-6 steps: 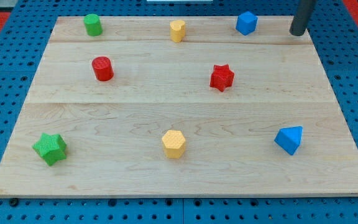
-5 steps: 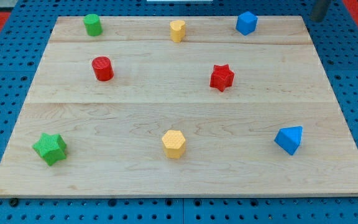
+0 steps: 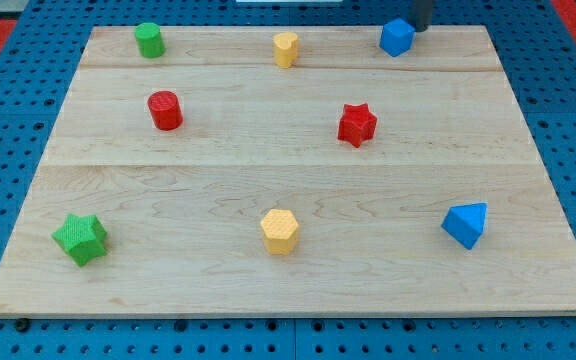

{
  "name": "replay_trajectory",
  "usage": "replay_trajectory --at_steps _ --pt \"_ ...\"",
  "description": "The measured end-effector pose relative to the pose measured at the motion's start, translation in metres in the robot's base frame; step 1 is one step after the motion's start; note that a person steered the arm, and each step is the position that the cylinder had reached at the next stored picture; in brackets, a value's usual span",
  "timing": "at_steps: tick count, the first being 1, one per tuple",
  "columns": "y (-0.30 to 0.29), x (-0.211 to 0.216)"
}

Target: Move the blue cube towards the red star

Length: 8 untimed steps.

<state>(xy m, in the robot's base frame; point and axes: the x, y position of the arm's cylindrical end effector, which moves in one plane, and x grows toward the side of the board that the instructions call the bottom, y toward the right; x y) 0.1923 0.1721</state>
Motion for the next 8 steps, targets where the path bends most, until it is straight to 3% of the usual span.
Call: replay_trajectory --at_steps 2,4,6,8 --pt "-0.057 0.000" --pt "-0.005 0.040" --pt "-0.072 0.052" --pt "-0.067 0.067"
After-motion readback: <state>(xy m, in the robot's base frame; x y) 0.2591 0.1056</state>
